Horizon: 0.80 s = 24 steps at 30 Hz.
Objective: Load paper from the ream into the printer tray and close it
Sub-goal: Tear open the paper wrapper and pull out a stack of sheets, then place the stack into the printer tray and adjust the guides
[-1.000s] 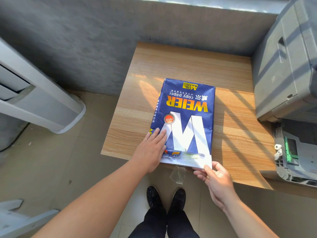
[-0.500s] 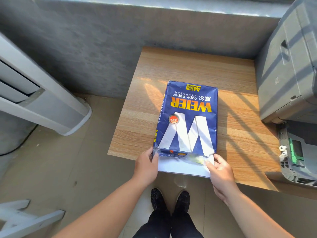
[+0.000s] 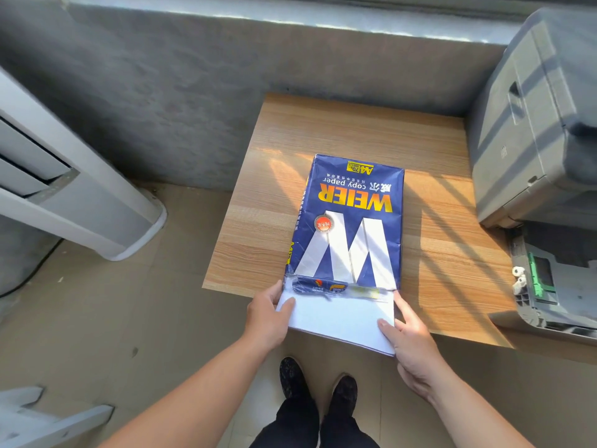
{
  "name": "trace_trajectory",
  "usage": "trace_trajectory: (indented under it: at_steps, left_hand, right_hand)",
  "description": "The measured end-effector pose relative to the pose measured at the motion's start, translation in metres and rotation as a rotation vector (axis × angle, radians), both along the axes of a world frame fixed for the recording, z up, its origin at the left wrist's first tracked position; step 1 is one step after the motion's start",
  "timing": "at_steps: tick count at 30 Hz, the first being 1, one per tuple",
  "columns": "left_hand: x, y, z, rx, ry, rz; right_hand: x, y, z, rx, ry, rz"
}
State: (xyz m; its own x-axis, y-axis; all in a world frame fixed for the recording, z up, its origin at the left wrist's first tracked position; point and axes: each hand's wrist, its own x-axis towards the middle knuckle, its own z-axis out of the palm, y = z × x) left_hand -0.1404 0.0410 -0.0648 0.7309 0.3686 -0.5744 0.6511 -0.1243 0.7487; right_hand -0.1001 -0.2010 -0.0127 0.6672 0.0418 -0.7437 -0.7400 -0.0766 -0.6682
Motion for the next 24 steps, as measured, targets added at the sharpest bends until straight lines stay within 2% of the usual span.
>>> trace_trajectory:
  at_steps: [13, 18, 24]
  left_hand:
    - [-0.064, -0.028, 0.038, -0.084, -0.016, 0.011]
    - [-0.103, -0.061, 0.058, -0.006, -0.164, 0.083]
    - [-0.161, -0.106, 0.091, 0.108, -0.217, 0.138]
  right_hand:
    - [-0.066, -0.035, 0.027, 0.087, 0.016, 0.006]
    - [-0.099, -0.061, 0.046, 0.132, -0.026, 0.036]
    - [-0.139, -0.099, 0.075, 0.174, -0.097, 0.109]
